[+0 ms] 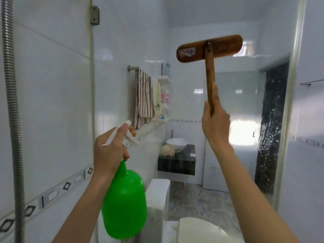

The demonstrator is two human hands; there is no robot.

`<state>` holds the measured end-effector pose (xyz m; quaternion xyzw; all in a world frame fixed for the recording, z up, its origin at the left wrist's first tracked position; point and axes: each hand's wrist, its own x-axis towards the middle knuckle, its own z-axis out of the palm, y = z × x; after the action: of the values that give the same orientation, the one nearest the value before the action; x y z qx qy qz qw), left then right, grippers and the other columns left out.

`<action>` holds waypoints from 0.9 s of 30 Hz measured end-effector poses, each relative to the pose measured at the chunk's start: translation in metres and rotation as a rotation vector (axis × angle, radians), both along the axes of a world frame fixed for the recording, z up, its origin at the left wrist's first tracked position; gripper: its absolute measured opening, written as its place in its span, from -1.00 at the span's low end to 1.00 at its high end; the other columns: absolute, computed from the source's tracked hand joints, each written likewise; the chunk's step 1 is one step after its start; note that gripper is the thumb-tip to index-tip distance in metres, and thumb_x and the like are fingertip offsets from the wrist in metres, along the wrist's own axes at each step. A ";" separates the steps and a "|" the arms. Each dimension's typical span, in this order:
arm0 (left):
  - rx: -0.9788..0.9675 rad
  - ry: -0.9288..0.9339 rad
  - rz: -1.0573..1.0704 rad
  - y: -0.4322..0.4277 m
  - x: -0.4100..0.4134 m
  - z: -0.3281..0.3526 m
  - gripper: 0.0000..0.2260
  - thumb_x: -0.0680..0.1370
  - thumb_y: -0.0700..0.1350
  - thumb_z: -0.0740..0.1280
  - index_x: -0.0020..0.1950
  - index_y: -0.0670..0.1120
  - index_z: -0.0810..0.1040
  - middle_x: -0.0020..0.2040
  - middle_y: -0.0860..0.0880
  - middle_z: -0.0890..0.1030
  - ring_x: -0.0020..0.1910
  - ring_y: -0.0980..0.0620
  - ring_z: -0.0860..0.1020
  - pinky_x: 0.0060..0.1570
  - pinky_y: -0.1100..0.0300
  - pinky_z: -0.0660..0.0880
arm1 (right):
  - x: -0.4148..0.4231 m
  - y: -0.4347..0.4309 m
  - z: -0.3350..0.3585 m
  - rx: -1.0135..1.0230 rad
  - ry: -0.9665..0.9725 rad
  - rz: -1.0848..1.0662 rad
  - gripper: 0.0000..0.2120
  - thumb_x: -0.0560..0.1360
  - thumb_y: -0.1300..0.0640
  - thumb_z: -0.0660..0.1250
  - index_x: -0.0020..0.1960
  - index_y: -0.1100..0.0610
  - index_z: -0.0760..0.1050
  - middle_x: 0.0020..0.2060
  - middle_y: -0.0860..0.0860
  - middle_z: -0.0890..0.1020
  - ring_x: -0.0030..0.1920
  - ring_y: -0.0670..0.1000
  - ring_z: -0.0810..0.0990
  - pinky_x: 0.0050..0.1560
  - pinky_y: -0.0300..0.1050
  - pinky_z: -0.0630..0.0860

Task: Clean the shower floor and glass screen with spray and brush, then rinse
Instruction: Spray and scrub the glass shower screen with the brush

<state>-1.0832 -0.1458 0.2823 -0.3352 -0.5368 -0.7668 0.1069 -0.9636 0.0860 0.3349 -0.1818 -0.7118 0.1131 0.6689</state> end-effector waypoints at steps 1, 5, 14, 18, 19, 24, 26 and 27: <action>-0.005 -0.002 0.000 0.001 0.001 -0.005 -0.73 0.59 0.08 0.32 -0.27 0.19 0.71 -0.11 -0.34 0.66 -0.56 0.01 0.39 -0.37 0.14 0.41 | 0.002 0.000 -0.031 0.006 -0.028 0.003 -0.47 0.65 0.04 0.08 0.52 -0.21 -0.06 -0.46 0.01 0.40 -0.49 -0.04 0.46 -0.45 -0.22 0.51; -0.041 -0.017 0.018 0.001 0.003 -0.037 -0.75 0.58 0.10 0.32 -0.22 0.13 0.72 -0.20 -0.31 0.66 -0.56 0.02 0.41 -0.37 0.09 0.42 | 0.022 -0.032 -0.228 -0.112 -0.150 0.092 -0.45 0.58 0.01 0.13 0.42 -0.46 0.02 -0.46 -0.10 0.48 -0.54 -0.07 0.48 -0.51 -0.24 0.49; -0.138 -0.067 0.108 -0.011 0.005 -0.090 -0.76 0.60 0.05 0.31 -0.16 0.04 0.71 -0.26 -0.14 0.70 -0.59 0.06 0.43 -0.38 0.15 0.43 | -0.027 -0.040 -0.197 0.012 -0.319 0.034 -0.56 0.63 0.03 0.14 0.50 -0.03 0.24 -0.47 -0.02 0.48 -0.56 -0.05 0.42 -0.56 -0.23 0.43; -0.130 -0.060 0.183 -0.035 -0.001 -0.096 -0.75 0.62 0.04 0.28 -0.13 0.04 0.71 -0.25 -0.27 0.66 -0.58 0.05 0.43 -0.40 0.20 0.44 | -0.004 -0.063 -0.284 -0.141 -0.398 0.125 -0.55 0.61 -0.05 0.05 0.50 -0.08 0.17 -0.48 -0.13 0.40 -0.60 -0.17 0.30 -0.59 -0.37 0.32; -0.132 -0.064 0.205 -0.042 -0.004 -0.098 -0.75 0.62 0.04 0.28 -0.12 0.04 0.71 -0.24 -0.29 0.66 -0.57 0.05 0.43 -0.41 0.25 0.44 | -0.003 -0.070 -0.293 -0.169 -0.428 0.145 -0.52 0.61 -0.04 0.05 0.51 -0.08 0.12 -0.49 -0.14 0.38 -0.61 -0.18 0.25 -0.61 -0.42 0.26; -0.148 -0.102 0.265 -0.060 -0.015 -0.110 -0.76 0.61 0.04 0.30 -0.13 0.03 0.71 -0.19 -0.06 0.71 -0.57 0.04 0.44 -0.48 0.25 0.42 | -0.084 -0.086 -0.202 0.114 -0.410 0.005 -0.45 0.57 0.13 0.27 0.51 0.00 0.17 -0.52 -0.03 0.41 -0.61 -0.13 0.23 -0.61 -0.37 0.20; -0.161 -0.100 0.284 -0.063 -0.018 -0.111 -0.76 0.62 0.03 0.29 -0.11 0.00 0.71 -0.16 0.01 0.72 -0.58 0.06 0.45 -0.50 0.29 0.42 | -0.108 -0.091 -0.163 0.138 -0.383 -0.029 -0.42 0.58 0.15 0.26 0.53 -0.03 0.10 -0.53 -0.02 0.37 -0.63 -0.11 0.22 -0.62 -0.38 0.17; -0.170 -0.092 0.297 -0.066 -0.019 -0.112 -0.75 0.62 0.03 0.28 -0.11 -0.01 0.71 -0.16 0.02 0.72 -0.58 0.05 0.45 -0.50 0.30 0.42 | -0.111 -0.091 -0.159 0.132 -0.396 -0.017 -0.42 0.59 0.15 0.25 0.53 -0.03 0.10 -0.52 -0.02 0.37 -0.63 -0.12 0.22 -0.62 -0.39 0.16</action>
<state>-1.1026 -0.2113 0.1701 -0.2247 -0.6477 -0.7089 0.1658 -1.0748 -0.0047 0.1762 -0.1624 -0.8338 0.0227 0.5271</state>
